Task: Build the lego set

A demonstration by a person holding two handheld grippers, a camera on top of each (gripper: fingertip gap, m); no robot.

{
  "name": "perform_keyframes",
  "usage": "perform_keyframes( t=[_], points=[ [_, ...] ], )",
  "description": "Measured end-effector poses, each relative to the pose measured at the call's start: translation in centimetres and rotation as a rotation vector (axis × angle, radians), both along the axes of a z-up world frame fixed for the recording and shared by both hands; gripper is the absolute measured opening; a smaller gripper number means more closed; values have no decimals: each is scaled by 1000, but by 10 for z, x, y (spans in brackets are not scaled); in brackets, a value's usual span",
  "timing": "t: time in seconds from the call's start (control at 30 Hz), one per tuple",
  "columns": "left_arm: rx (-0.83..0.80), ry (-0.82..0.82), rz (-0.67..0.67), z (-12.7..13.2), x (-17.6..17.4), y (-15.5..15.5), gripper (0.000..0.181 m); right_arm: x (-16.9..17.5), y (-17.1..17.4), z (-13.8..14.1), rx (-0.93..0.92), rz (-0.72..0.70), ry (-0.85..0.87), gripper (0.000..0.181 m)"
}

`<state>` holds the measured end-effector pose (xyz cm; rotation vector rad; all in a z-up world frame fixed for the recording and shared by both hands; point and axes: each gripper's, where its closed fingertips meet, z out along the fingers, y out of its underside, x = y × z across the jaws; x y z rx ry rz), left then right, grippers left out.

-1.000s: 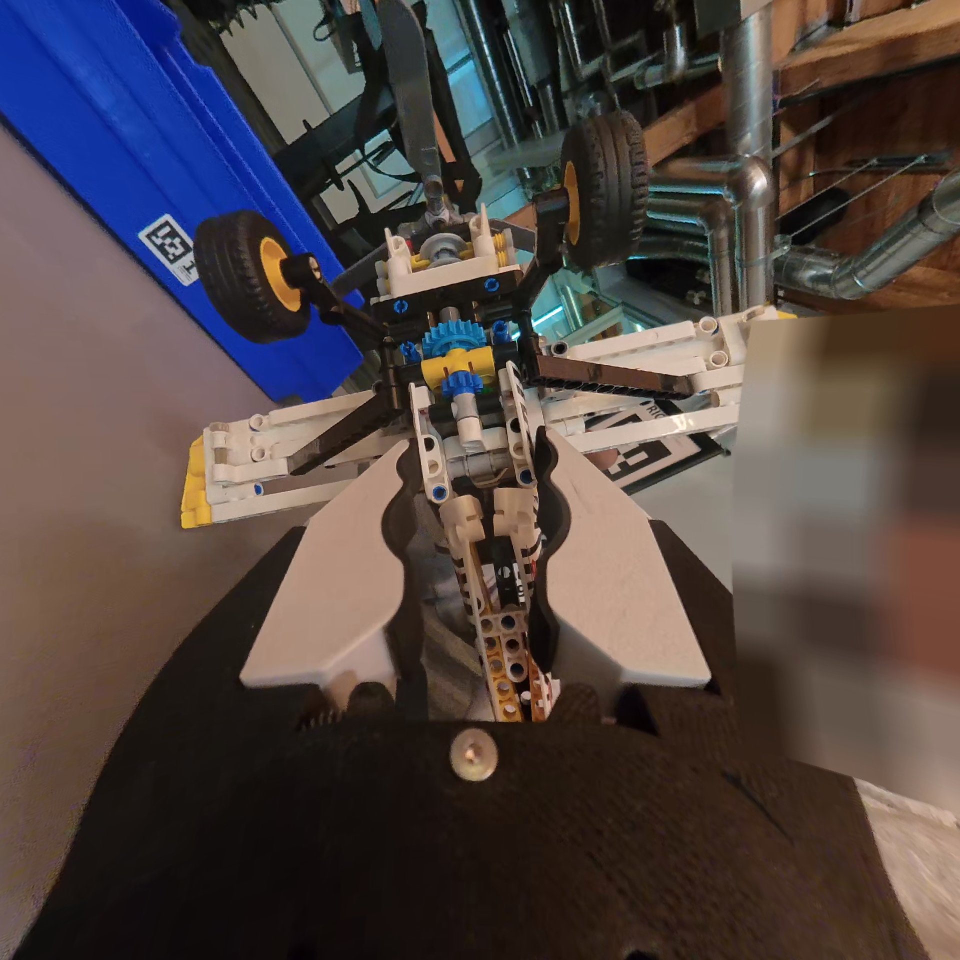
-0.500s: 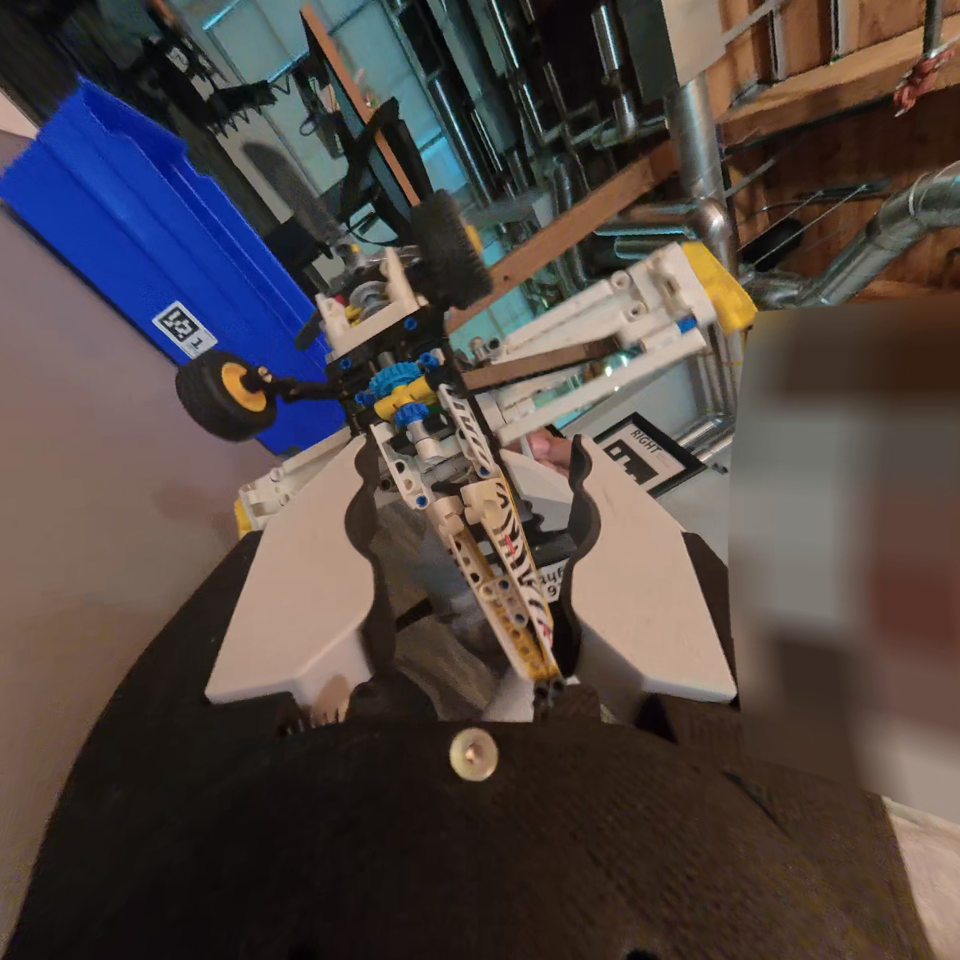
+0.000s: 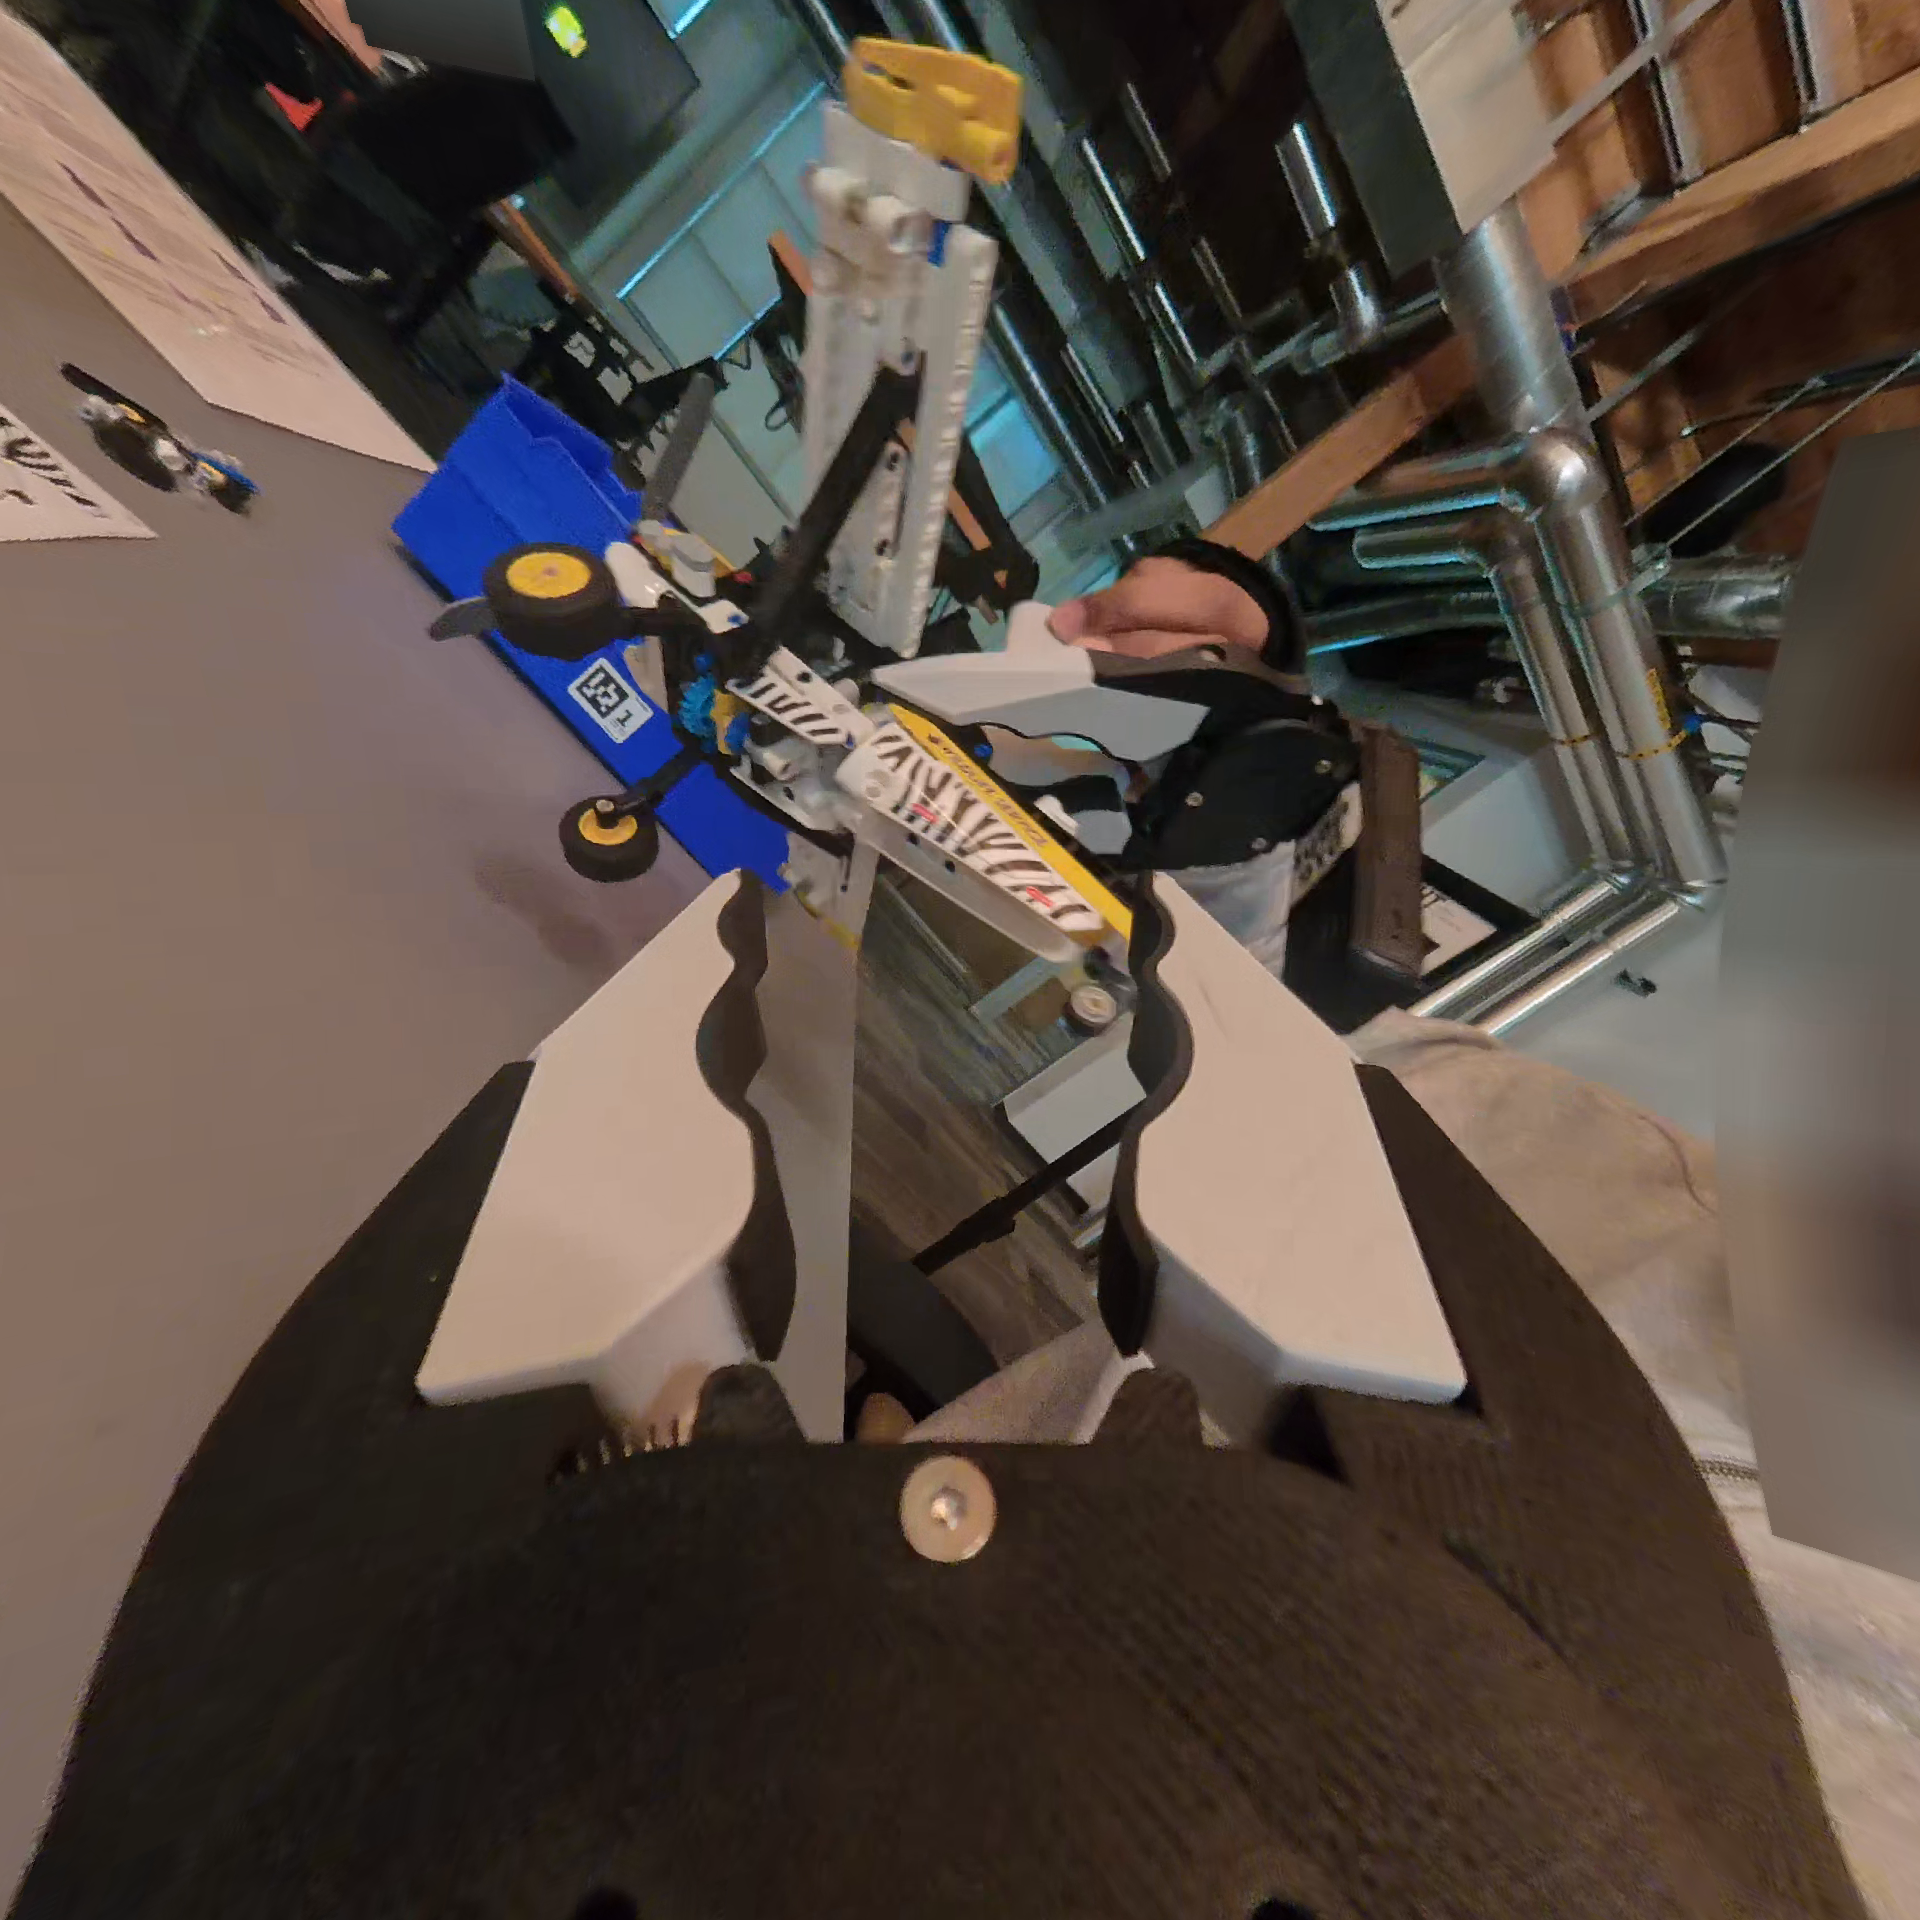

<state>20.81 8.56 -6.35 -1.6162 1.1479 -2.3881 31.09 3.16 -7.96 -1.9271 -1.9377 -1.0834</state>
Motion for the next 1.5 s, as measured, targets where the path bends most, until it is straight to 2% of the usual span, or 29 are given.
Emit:
perform_keyframes(
  t=[0.03, 0.17, 0.37, 0.7, 0.93, 1.17, 1.27, 1.37, 1.5],
  points=[
    [-12, -6, 5, -2, -4, 3, 70, 5, 4, -5, -49, 4, -32, 39],
    [-25, -37, -3, -11, -21, 12, 69, 26, 13, -27, -248, -41, -115, 39],
    [103, -131, 53, -13, -32, 28, 63, 35, 16, -54, -420, -99, -189, 39],
    [18, -227, 96, -13, -34, 55, 60, 9, 26, -79, -459, -121, -208, 39],
    [22, -229, 98, -15, -31, 55, 61, 0, 32, -101, -485, -90, -235, 40],
    [9, -223, 108, -17, -31, 58, 61, 1, 35, -97, -456, -98, -252, 40],
    [6, -223, 114, -18, -32, 59, 61, -1, 37, -89, -417, -103, -237, 54],
    [-11, -229, 112, -17, -34, 60, 61, -6, 35, -78, -372, -124, -195, 62],
    [7, -218, 115, -20, -33, 59, 61, -14, 27, -58, -274, -152, -71, 62]
  ],
)
